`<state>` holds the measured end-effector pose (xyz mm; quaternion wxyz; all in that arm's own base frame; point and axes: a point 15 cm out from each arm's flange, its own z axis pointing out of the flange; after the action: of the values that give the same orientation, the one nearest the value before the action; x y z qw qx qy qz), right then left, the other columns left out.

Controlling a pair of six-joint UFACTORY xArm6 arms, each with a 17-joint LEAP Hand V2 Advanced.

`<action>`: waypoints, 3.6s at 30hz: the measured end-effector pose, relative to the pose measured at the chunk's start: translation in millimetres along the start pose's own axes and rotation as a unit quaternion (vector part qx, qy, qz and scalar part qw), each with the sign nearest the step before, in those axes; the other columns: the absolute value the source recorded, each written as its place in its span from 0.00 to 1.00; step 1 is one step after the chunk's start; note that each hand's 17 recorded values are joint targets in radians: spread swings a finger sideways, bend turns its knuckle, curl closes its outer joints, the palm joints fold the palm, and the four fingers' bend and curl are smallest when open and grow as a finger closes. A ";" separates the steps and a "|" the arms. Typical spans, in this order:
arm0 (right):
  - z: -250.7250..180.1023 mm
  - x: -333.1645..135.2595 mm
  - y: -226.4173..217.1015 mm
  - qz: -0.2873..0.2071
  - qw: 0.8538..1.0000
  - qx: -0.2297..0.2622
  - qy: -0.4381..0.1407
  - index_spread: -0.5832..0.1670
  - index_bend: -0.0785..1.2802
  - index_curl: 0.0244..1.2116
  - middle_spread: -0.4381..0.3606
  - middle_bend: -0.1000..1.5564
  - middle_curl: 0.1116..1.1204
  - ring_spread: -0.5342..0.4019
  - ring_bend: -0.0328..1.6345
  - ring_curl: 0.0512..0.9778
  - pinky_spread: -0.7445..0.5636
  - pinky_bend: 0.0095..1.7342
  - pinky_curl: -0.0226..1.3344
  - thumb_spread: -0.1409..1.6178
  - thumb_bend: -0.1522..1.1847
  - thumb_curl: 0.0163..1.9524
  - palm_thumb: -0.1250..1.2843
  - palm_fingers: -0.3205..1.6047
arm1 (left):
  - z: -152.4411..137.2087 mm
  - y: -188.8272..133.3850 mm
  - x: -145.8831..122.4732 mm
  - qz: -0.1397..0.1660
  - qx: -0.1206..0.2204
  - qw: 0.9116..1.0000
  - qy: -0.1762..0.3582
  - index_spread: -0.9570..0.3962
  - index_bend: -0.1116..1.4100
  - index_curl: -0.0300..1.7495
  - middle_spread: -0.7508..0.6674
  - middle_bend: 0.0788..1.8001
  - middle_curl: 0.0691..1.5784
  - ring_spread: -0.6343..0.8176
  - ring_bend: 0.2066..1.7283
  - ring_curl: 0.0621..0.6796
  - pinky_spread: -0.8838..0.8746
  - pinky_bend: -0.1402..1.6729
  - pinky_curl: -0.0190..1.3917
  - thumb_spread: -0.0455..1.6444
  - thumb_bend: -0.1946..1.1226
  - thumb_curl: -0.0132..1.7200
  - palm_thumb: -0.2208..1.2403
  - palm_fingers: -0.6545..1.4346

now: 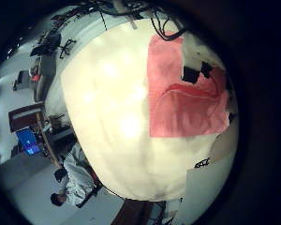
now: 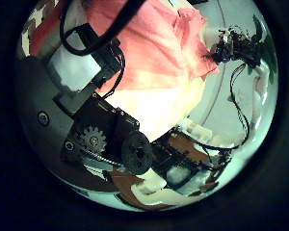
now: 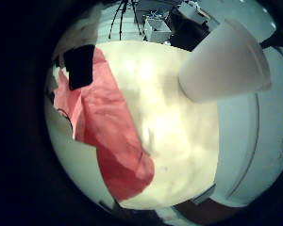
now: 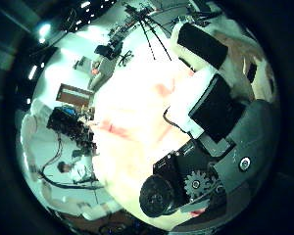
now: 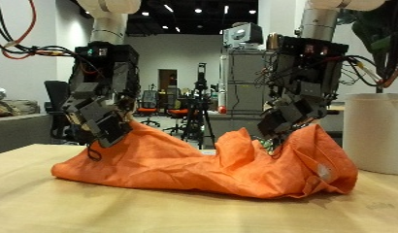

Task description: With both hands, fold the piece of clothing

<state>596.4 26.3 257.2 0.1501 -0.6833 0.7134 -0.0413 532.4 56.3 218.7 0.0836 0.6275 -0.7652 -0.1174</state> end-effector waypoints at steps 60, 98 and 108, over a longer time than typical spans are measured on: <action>78.0 -58.1 2.7 -0.242 0.959 -0.129 0.073 0.33 0.66 0.55 0.36 0.71 0.50 0.31 0.72 0.46 0.24 0.54 0.43 0.62 0.15 0.23 0.74 0.89 | -5.5 17.3 -8.2 -0.002 -0.013 1.000 0.008 0.21 0.25 0.48 0.12 0.42 0.34 0.02 0.32 0.57 0.06 0.53 0.36 0.74 0.14 0.38 0.82 0.84; 74.5 -32.7 -34.4 -0.146 0.985 -0.062 0.074 0.43 0.85 0.71 0.34 0.83 0.71 0.34 0.86 0.65 0.36 0.72 0.59 0.70 0.10 0.34 0.85 0.73 | -15.6 -66.1 9.1 -0.077 0.117 0.990 -0.001 0.22 0.23 0.49 0.12 0.40 0.34 0.02 0.31 0.57 0.06 0.49 0.36 0.76 0.15 0.38 0.84 0.83; 83.6 -12.6 -42.2 -0.095 0.988 -0.046 0.112 0.38 0.69 0.67 0.34 0.76 0.67 0.32 0.83 0.62 0.32 0.69 0.59 0.74 0.09 0.28 0.74 0.65 | 1.6 -62.8 -5.5 -0.110 0.093 0.989 -0.033 0.42 0.18 0.45 0.38 0.13 0.30 0.24 0.30 0.66 0.19 0.49 0.42 0.73 0.11 0.38 0.74 0.36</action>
<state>659.9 48.3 190.7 0.0330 -0.7449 0.6590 -0.0989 592.1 50.1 199.4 -0.0138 0.7091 -0.7011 -0.0744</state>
